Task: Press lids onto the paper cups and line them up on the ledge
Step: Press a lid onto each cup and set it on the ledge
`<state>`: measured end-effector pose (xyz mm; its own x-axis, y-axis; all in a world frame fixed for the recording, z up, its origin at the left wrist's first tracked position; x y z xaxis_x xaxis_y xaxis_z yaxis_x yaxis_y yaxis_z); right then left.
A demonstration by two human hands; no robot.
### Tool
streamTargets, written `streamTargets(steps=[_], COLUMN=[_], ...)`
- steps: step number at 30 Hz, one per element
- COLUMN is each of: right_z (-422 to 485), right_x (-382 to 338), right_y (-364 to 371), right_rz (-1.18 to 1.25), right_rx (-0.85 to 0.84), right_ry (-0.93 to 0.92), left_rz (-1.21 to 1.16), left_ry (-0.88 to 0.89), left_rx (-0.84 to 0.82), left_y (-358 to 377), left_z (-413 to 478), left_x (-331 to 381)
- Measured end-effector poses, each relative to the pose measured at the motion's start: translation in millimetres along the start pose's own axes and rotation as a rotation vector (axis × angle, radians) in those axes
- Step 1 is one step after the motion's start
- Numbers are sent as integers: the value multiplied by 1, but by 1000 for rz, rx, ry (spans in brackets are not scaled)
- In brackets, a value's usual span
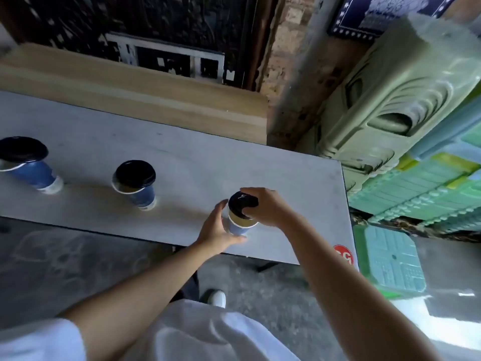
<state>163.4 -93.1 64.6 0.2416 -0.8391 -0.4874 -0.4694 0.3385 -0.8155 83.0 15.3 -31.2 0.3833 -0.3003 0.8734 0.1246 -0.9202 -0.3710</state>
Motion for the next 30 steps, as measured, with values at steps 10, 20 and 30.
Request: streamTargets(steps=[10,20,30], right_z=[12,9,-7], right_x=[18,19,9], right_y=[8,10,13], right_rz=[6,-98,-145], right_rx=[-37,-20,41], right_ry=[38,-73,-207], left_rz=[-46,-58,-20], left_ry=[80,123,79], left_rx=[-62,-33,-93], left_y=[6,12,14], left_z=[22,27,29], left_x=[-9,-5,-9])
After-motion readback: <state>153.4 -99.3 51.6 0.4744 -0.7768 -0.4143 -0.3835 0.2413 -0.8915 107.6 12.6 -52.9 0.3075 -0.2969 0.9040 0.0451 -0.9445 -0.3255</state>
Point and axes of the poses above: each hand's wrist, its own z-axis towards the middle knuckle, its own y-axis out of the palm, x = y × z, the point moved 9 cm from there along z, towards the middle knuckle, and after that the axes turned 5 degrees about x, right-handed, at the moved point
